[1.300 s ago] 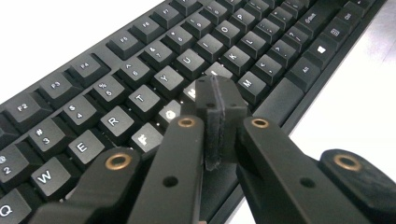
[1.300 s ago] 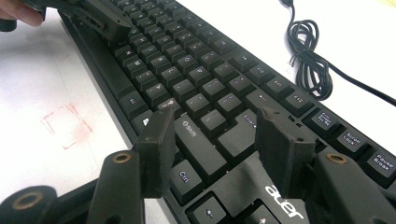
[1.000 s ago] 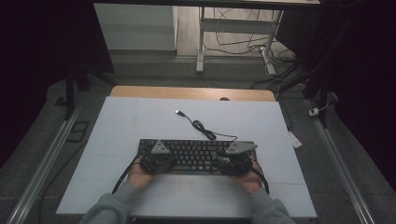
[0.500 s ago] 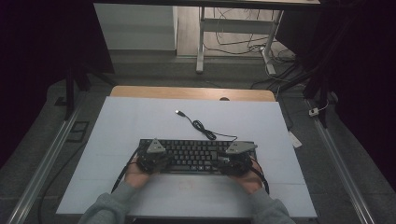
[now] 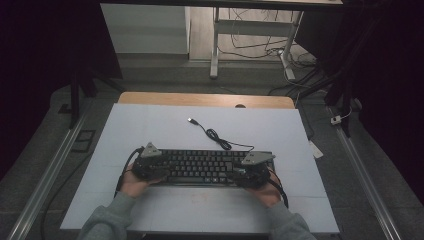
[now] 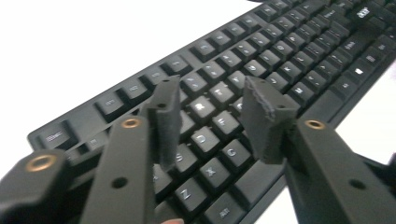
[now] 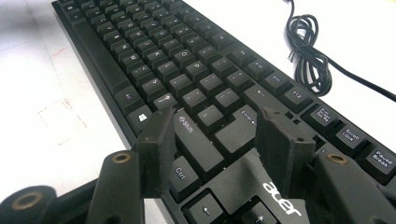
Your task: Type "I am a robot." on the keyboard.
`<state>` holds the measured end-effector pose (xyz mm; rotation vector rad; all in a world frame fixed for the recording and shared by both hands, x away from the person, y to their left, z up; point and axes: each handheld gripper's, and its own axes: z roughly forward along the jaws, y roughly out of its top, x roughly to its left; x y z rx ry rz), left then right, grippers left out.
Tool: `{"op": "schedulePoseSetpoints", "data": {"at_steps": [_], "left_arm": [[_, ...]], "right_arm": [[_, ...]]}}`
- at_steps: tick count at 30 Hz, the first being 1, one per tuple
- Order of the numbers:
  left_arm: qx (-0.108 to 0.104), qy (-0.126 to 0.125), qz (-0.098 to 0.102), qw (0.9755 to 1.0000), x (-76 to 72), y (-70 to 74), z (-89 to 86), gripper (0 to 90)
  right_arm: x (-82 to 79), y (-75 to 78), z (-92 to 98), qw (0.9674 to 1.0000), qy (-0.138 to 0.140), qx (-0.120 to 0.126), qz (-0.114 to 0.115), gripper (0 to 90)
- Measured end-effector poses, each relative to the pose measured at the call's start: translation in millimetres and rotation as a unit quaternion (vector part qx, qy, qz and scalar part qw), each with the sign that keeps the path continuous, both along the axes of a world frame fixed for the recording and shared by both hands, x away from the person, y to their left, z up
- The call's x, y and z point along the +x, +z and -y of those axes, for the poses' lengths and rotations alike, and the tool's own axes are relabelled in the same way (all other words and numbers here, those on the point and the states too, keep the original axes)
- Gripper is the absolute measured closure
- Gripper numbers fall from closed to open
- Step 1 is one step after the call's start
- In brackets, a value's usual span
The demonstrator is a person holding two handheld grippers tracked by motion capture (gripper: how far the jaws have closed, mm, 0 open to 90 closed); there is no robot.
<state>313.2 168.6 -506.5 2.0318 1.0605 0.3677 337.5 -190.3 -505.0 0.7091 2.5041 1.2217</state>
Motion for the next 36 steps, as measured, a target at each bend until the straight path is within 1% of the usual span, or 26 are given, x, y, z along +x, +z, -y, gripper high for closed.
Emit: {"op": "schedulePoseSetpoints", "data": {"at_steps": [3, 7, 17, 21, 24, 28, 29, 31, 36], "left_arm": [[-0.001, 0.005, -0.001, 1.0, -0.2, 0.4, -3.2, 49.6], [0.0, 0.007, -0.005, 1.0, -0.3, 0.1, -4.4, 46.7], [0.007, 0.005, -0.01, 0.9999, 0.0, -1.1, -3.5, 43.7], [0.009, 0.006, -0.011, 0.9999, 0.2, -1.6, -2.9, 42.8], [0.01, 0.006, -0.013, 0.9998, 0.2, -2.4, -2.0, 42.2], [0.013, 0.006, -0.014, 0.9998, 0.3, -2.7, -1.8, 41.8], [0.013, 0.005, -0.014, 0.9998, 0.3, -2.9, -1.7, 41.8], [0.014, 0.006, -0.014, 0.9998, 0.5, -3.3, -1.5, 41.6], [0.017, 0.005, -0.015, 0.9997, 0.6, -4.1, -0.5, 41.2]], "right_arm": [[0.4, -0.4, 0.0, 1.0, 0.0, -0.001, 0.0, 47.9], [0.8, -0.6, 0.2, 1.0, -0.001, -0.002, 0.0, 47.9], [0.9, -0.5, -1.5, 1.0, -0.003, 0.004, -0.001, 48.0], [2.4, 0.0, -6.8, 1.0, -0.004, 0.009, 0.001, 48.3], [4.7, 2.1, -12.4, 0.9999, -0.007, 0.014, -0.002, 48.5], [8.1, 5.1, -19.9, 0.9995, -0.011, 0.028, -0.006, 49.0], [8.6, 6.0, -21.6, 0.9996, -0.01, 0.025, -0.006, 49.2], [9.8, 5.8, -25.2, 0.9995, -0.008, 0.031, -0.006, 49.7], [13.9, 5.3, -34.4, 0.9997, -0.002, 0.024, -0.01, 53.6]]}}
